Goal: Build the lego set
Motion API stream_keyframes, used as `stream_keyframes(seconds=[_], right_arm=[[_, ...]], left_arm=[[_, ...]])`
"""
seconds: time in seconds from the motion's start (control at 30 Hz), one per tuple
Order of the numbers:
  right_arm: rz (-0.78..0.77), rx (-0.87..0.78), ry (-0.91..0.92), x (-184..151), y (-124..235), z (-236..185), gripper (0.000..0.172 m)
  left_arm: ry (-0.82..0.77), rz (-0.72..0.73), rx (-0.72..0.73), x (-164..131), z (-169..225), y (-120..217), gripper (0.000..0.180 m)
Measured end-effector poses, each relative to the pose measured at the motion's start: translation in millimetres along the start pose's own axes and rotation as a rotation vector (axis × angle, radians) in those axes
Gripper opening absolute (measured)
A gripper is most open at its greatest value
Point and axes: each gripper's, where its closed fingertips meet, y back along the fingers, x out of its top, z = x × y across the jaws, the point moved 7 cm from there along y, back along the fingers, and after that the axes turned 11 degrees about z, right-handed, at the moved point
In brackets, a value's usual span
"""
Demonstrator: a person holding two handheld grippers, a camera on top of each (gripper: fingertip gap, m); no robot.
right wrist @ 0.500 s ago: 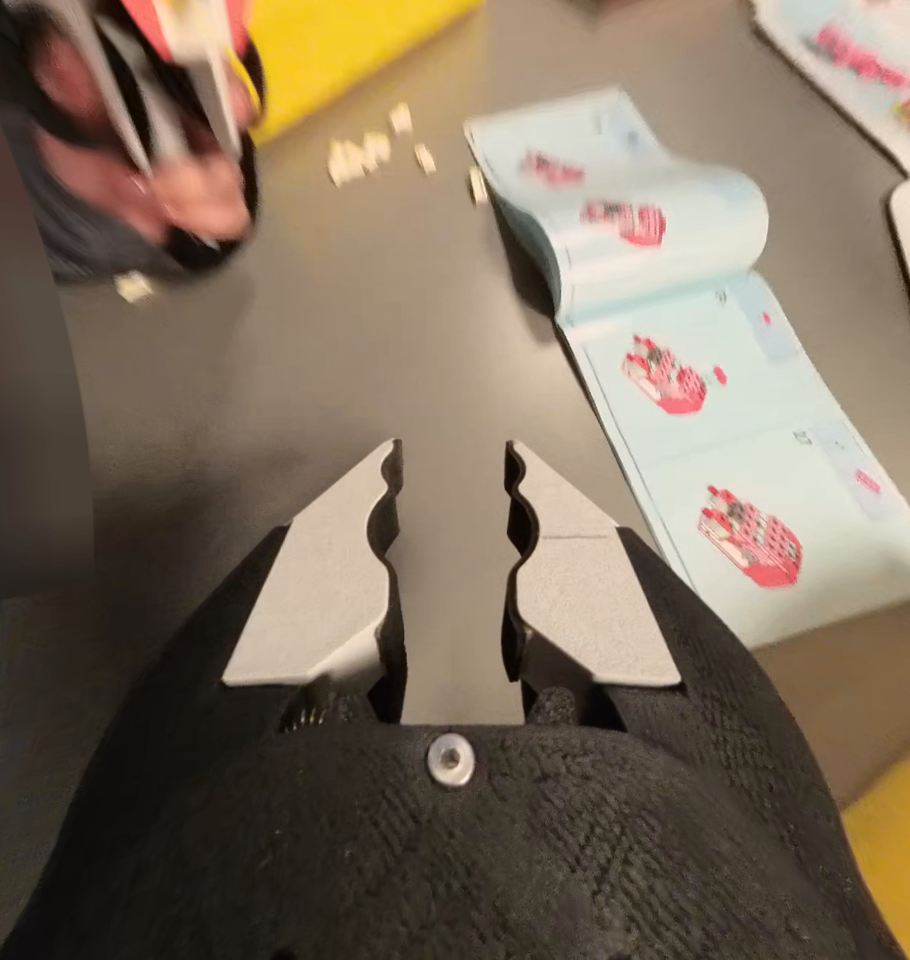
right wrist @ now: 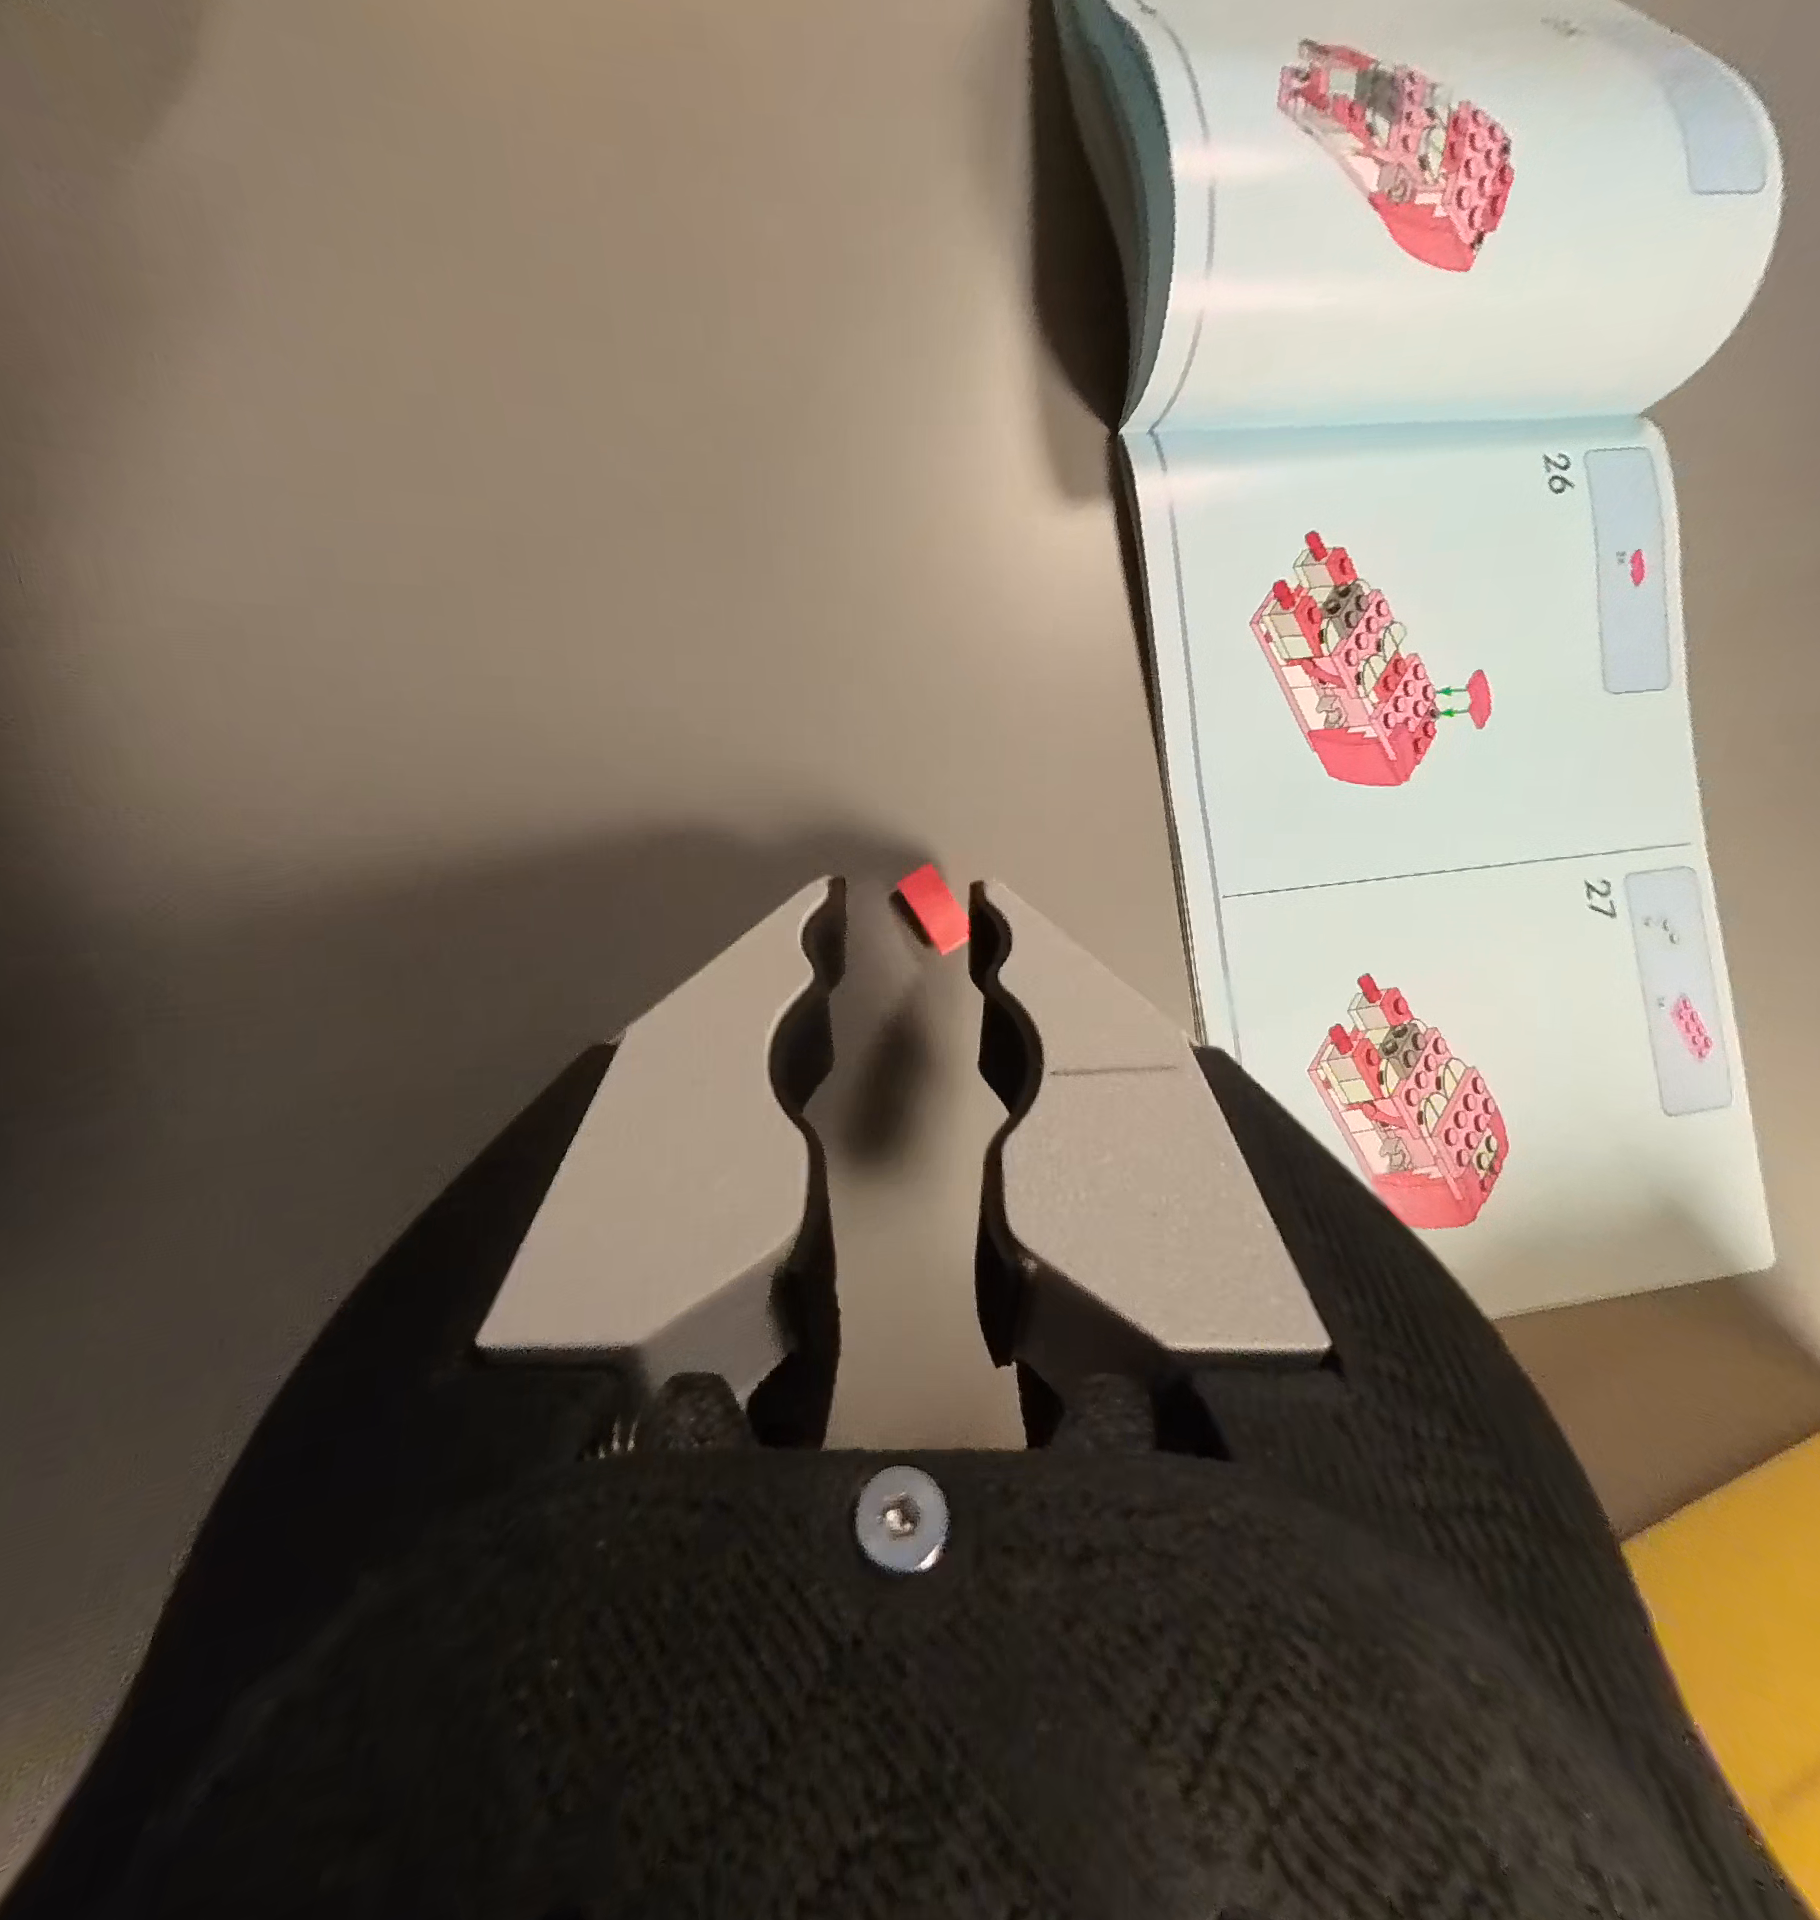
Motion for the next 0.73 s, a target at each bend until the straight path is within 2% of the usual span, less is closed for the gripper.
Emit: stream_keyframes(seconds=[0.27,0.47,0.57,0.67,0.73], right_arm=[[-0.047,0.062,0.004,-2,-3,10,0.007],[-0.027,0.114,-0.042,2,-3,8,0.005],[0.156,0.127,-0.093,34,14,6,0.005],[0.427,0.189,-0.083,93,46,-8,0.005],[0.489,0.238,-0.013,125,62,-24,0.005]], left_arm=[[-0.001,-0.011,-0.003,-1,0,-1,0.016],[-0.007,-0.03,-0.01,-4,1,-2,0.016],[-0.011,-0.018,-0.024,-2,3,-2,0.016],[-0.002,0.004,-0.057,0,6,-2,0.016],[-0.009,0.014,-0.084,0,9,-2,0.016]])
